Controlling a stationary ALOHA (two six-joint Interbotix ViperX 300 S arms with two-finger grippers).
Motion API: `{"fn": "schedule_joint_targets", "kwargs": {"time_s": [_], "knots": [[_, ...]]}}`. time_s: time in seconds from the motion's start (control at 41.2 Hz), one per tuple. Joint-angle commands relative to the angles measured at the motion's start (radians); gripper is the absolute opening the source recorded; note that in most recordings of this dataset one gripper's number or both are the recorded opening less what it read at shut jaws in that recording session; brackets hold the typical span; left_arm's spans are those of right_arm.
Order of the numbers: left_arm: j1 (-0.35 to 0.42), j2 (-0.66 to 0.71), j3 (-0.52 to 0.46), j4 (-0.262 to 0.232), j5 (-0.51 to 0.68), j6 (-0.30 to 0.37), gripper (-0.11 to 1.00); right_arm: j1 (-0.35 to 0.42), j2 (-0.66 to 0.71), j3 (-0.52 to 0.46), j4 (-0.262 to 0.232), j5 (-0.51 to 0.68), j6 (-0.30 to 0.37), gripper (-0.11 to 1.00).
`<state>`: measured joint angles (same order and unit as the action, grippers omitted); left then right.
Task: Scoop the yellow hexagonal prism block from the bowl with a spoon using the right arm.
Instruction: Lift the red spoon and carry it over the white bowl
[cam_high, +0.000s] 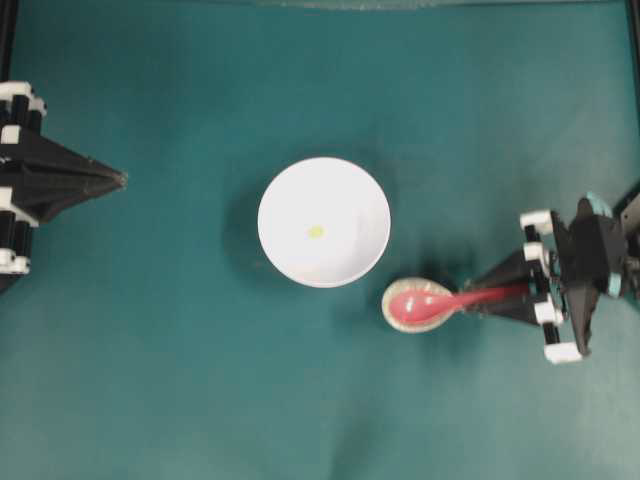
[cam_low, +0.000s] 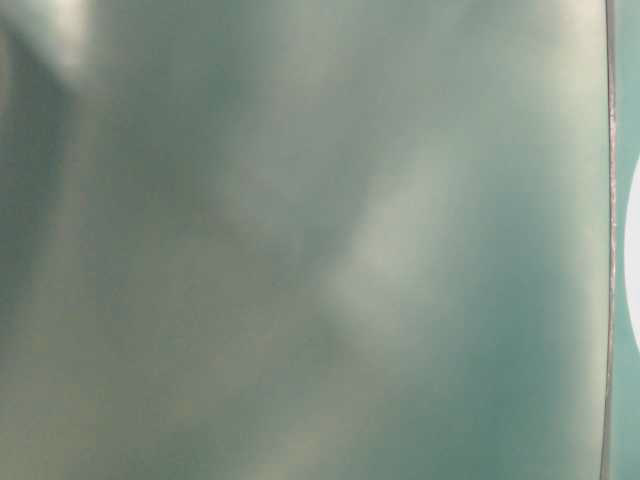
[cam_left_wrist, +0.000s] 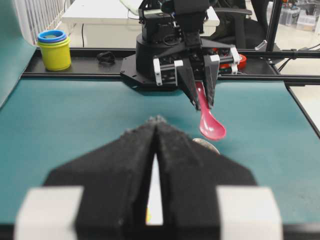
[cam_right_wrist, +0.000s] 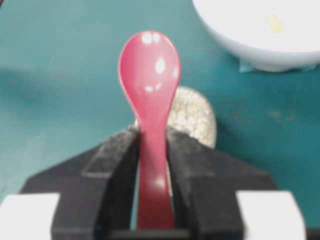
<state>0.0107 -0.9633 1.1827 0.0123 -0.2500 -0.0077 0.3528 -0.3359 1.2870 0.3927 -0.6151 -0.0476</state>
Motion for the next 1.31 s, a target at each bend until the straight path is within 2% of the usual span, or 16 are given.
{"fn": "schedule_joint_targets", "kwargs": {"time_s": [0.0, 0.194, 0.364, 0.533, 0.824, 1.285], "knots": [[0.002, 0.009, -0.025, 0.003, -0.008, -0.002, 0.0, -0.038, -0.064, -0.041, -0.002, 0.081, -0.017, 0.24], [0.002, 0.006, -0.026, 0.003, -0.011, -0.002, 0.0, -0.138, -0.132, -0.121, -0.003, 0.282, -0.095, 0.24], [0.002, 0.005, -0.026, 0.003, -0.011, -0.003, 0.0, -0.242, -0.132, -0.218, -0.003, 0.462, -0.156, 0.24], [0.003, 0.003, -0.028, 0.003, -0.012, -0.003, 0.0, -0.327, -0.097, -0.308, -0.003, 0.606, -0.166, 0.24], [0.003, 0.003, -0.028, 0.003, -0.011, -0.003, 0.0, -0.425, 0.0, -0.457, -0.003, 0.831, -0.155, 0.24], [0.003, 0.002, -0.028, 0.003, -0.009, -0.003, 0.0, -0.5, 0.164, -0.649, -0.005, 1.068, -0.153, 0.24]]}}
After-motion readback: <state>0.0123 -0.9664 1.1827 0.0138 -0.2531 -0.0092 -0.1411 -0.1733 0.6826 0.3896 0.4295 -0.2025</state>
